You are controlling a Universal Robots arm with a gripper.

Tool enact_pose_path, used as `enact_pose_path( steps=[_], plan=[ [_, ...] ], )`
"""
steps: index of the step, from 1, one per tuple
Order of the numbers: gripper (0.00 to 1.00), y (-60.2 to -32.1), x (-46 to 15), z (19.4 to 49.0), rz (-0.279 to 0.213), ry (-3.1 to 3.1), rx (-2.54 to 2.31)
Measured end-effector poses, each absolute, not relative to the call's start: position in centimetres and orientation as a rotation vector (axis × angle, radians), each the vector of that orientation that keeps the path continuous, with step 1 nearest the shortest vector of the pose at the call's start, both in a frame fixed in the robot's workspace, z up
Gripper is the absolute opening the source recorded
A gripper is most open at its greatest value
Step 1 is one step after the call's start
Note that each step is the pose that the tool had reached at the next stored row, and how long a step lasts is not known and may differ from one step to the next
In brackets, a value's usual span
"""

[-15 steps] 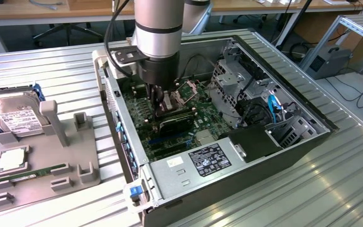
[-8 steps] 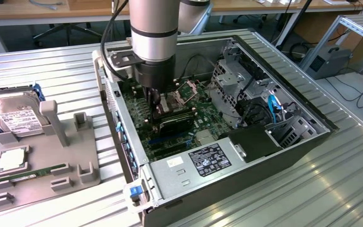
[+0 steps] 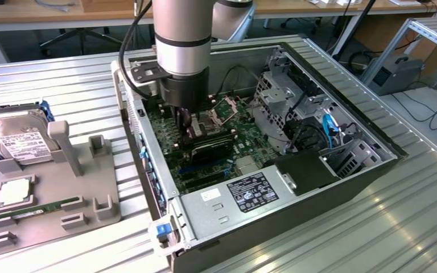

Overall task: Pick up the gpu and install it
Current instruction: 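Press down on the gpu until it lock into place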

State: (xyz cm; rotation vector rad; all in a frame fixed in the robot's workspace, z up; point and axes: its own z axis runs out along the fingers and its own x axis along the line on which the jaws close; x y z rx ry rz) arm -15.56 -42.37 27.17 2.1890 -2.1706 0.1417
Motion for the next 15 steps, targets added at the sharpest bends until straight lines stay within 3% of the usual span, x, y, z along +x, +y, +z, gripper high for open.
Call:
enact_pose_path(
  steps=[10, 15],
  plan=[
    [0.11, -42.5, -15.6, 26.9, 0.143, -2.17, 2.188],
    [0.11, -42.5, -13.9, 28.2, 0.139, -2.168, 2.187]
  ],
)
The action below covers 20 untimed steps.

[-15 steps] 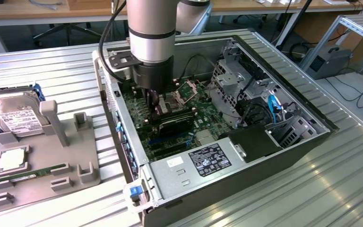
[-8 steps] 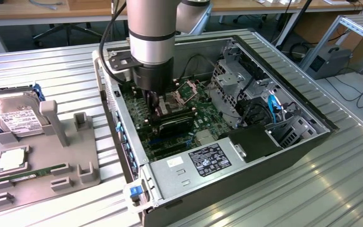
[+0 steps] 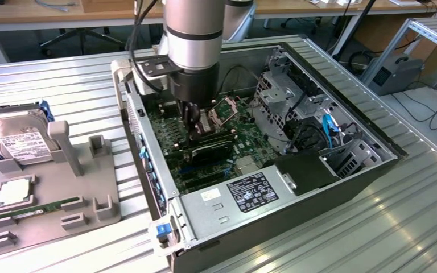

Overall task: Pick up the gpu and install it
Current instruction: 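Press down on the gpu until it lock into place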

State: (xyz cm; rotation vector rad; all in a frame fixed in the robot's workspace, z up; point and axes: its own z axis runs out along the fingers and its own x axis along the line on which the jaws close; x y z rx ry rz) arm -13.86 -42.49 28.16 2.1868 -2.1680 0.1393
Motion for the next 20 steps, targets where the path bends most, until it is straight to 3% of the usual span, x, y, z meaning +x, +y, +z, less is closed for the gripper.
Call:
enact_pose_path(
  steps=[20],
  plan=[
    [0.11, -42.6, -8.3, 28.1, 0.093, -2.146, 2.169]
  ],
)
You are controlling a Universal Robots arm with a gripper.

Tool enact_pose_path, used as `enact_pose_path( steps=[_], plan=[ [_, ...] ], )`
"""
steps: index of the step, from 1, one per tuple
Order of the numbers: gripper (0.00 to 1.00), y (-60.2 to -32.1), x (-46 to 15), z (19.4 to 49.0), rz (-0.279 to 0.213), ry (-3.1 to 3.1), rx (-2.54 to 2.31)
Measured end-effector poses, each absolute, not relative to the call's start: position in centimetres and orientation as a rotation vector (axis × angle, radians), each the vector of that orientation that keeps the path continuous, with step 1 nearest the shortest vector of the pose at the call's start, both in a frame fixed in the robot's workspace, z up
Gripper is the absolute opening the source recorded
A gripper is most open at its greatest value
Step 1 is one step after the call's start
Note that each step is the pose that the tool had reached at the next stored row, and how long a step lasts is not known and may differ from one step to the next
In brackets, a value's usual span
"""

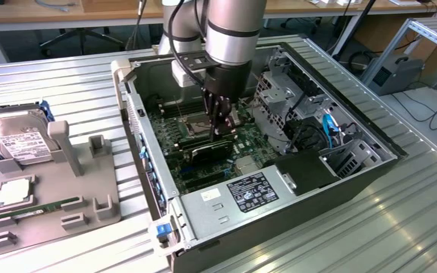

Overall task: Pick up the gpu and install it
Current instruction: 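Press down on the gpu until it lock into place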

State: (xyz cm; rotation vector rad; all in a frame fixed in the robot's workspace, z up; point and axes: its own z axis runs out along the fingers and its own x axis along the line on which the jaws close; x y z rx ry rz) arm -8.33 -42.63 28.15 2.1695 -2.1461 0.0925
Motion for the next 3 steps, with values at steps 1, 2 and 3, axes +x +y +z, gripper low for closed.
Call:
enact_pose_path(
  steps=[1, 2, 3],
  plan=[
    [0.11, -42.63, -8.33, 28.15, 0.093, -2.146, 2.169],
    [0.11, -42.63, -8.33, 28.15, 0.093, -2.146, 2.169],
    [0.11, -42.63, -8.33, 28.15, 0.093, -2.146, 2.17]
  ],
)
